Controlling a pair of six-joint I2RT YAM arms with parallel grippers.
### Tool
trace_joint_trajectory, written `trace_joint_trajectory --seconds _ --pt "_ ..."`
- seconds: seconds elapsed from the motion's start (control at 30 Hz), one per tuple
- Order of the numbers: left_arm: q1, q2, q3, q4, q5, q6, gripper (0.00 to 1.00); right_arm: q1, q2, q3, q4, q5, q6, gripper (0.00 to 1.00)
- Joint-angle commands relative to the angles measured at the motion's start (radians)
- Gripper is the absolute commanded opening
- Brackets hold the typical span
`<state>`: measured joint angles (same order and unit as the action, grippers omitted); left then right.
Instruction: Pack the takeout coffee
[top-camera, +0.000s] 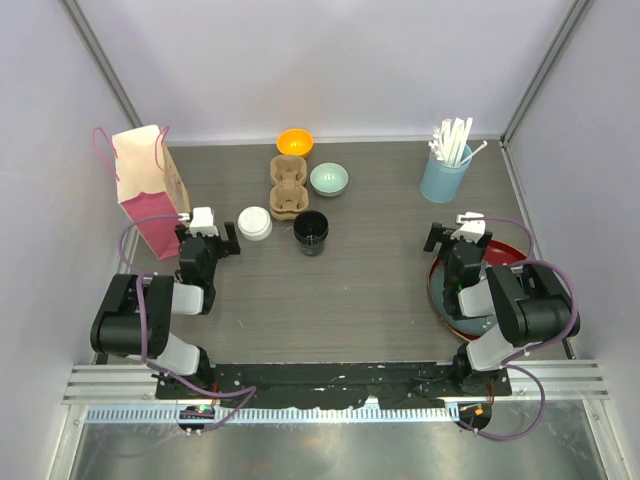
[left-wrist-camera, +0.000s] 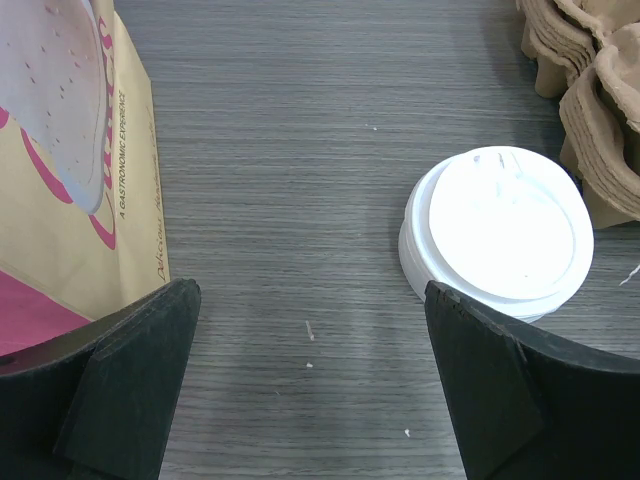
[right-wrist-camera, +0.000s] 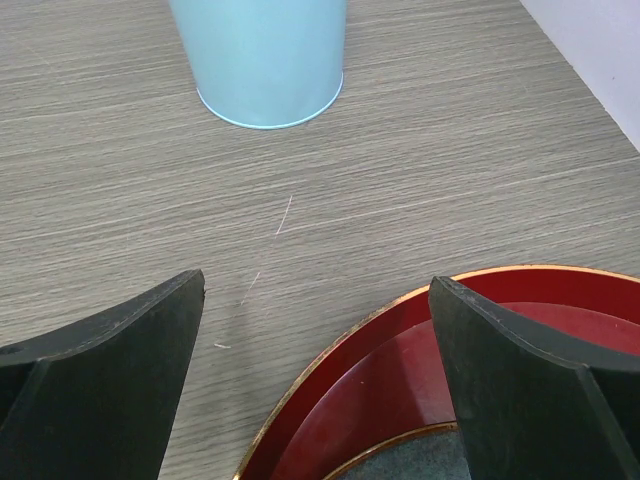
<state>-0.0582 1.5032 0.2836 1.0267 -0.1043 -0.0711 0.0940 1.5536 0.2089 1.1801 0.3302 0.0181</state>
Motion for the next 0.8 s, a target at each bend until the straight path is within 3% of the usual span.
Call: trace_joint_trajectory --seconds 0.0,0.17,0.23,0.3,0.43,0.6,0.67,0.77 --pt "0.006 -0.006 0.009 0.03 -0.006 0.008 1.0 -0.004 -0.029 0.007 0.04 0.021 0.005 1.0" --pt "0.006 -0.008 0.008 0.035 0.005 0.013 1.0 0.009 -0.242 0.101 -0.264 0.012 -0.001 0.99" --pt "0.006 -0.044 0.005 0.018 0.088 0.048 1.0 0.007 -0.327 0.173 -0.439 -0.006 0.08 0.98" --pt "0.006 -0.101 0.018 -0.049 0.104 0.053 1.0 0.009 -0.363 0.234 -0.553 -0.089 0.108 0.93" --pt "0.006 -0.19 0.092 -0.264 0.258 0.1 1.0 0.059 -0.409 0.371 -0.744 -0.203 0.161 0.86" --pt "0.006 -0.222 0.306 -0.676 0.414 0.204 1.0 0.308 -0.345 0.668 -1.045 -0.192 0.063 0.84" --pt "0.006 -0.228 0.385 -0.876 0.457 0.229 0.92 0.393 -0.285 0.783 -1.202 -0.226 0.03 0.78" --pt "0.004 -0.256 0.495 -1.092 0.546 0.249 0.89 0.456 -0.121 1.045 -1.443 -0.299 -0.003 0.65"
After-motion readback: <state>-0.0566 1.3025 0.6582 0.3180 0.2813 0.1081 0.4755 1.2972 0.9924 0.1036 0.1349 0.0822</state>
